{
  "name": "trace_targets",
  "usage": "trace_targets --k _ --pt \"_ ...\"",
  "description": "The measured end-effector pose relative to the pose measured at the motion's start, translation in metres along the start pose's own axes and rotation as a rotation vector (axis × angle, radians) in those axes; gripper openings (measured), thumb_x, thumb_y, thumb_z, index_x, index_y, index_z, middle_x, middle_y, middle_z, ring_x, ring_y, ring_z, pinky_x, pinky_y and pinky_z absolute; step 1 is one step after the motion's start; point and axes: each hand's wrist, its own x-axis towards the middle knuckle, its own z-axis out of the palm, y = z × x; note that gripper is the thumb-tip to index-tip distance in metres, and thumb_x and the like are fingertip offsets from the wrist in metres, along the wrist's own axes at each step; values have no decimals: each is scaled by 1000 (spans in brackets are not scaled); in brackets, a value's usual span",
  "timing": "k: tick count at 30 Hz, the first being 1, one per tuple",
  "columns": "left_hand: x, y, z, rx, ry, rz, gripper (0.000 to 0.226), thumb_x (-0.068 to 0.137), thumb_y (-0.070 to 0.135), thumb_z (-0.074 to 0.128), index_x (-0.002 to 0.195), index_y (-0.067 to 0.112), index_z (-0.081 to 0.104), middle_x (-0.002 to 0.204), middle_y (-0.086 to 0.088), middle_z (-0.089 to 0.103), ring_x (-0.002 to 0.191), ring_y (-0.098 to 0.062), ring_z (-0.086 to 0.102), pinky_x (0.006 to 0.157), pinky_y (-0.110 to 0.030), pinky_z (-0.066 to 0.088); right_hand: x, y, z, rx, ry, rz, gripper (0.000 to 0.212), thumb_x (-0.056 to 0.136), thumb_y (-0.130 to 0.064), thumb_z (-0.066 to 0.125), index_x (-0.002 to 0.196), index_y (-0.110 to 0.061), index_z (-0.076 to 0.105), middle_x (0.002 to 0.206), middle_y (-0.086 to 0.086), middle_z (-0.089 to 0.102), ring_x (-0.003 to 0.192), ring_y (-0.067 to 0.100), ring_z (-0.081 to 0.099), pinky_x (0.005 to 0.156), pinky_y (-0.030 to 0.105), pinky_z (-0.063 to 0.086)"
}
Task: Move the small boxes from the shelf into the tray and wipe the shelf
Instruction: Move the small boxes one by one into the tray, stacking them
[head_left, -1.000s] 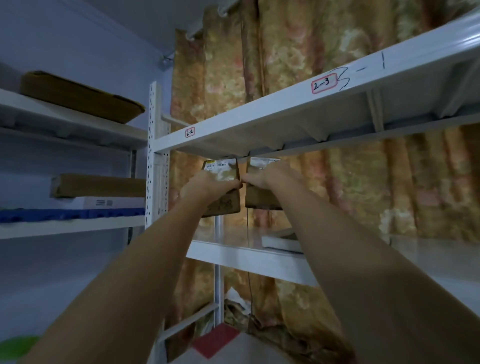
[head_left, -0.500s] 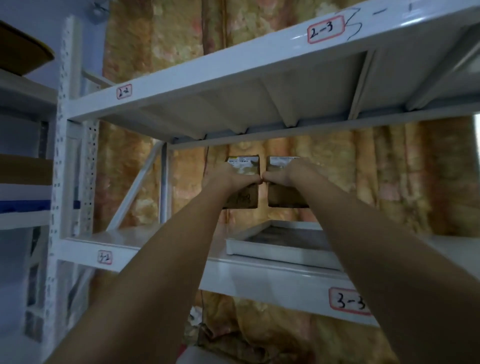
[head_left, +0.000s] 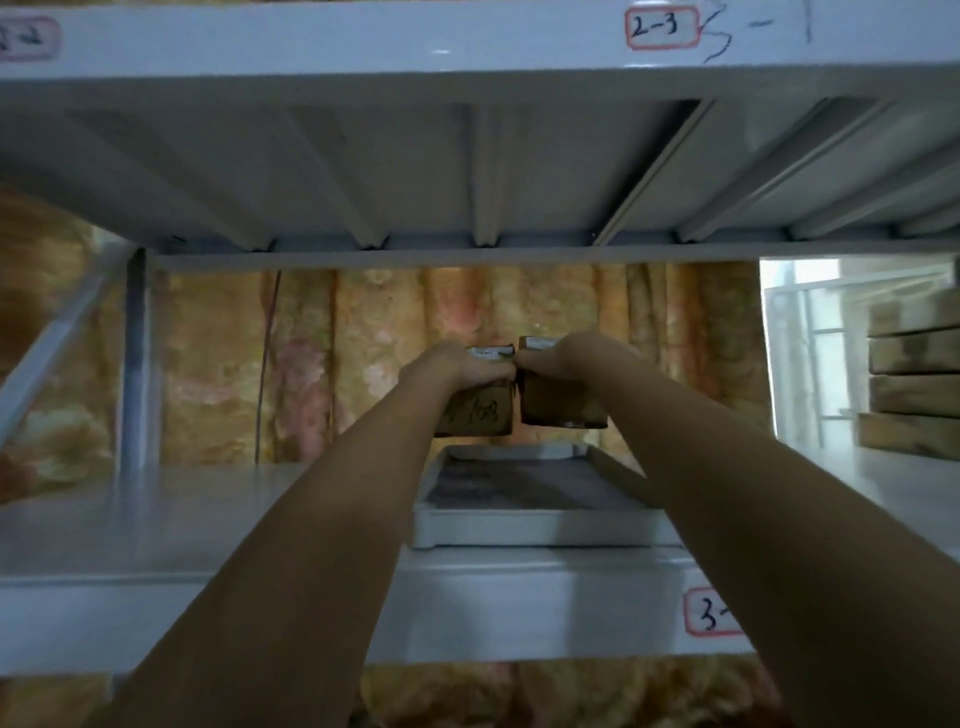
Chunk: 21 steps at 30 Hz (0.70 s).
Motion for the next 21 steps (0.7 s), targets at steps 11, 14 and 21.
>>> trace_targets --k 11,14,21 --pt "-2 -13 12 40 -205 -27 52 81 47 63 107 8 40 107 -12 51 101 -30 53 86 -33 45 97 4 45 -113 -187 7 102 34 -88 40 108 -21 58 116 15 61 102 36 59 92 47 45" --pt "0 -17 15 62 -210 -52 62 74 52 66 111 5 49 116 -14 57 107 -31 58 99 -39 47 51 1 37 -65 -213 -31 71 67 -82 37 97 -20 54 105 15 59 87 29 57 83 38 46" --pt "-5 -21 30 215 -225 -61 106 52 71 59 136 8 44 133 -12 52 122 -32 50 107 -44 39 1 13 38 -28 -221 17 66 88 -70 30 109 -11 52 89 7 54 78 22 53 77 33 38"
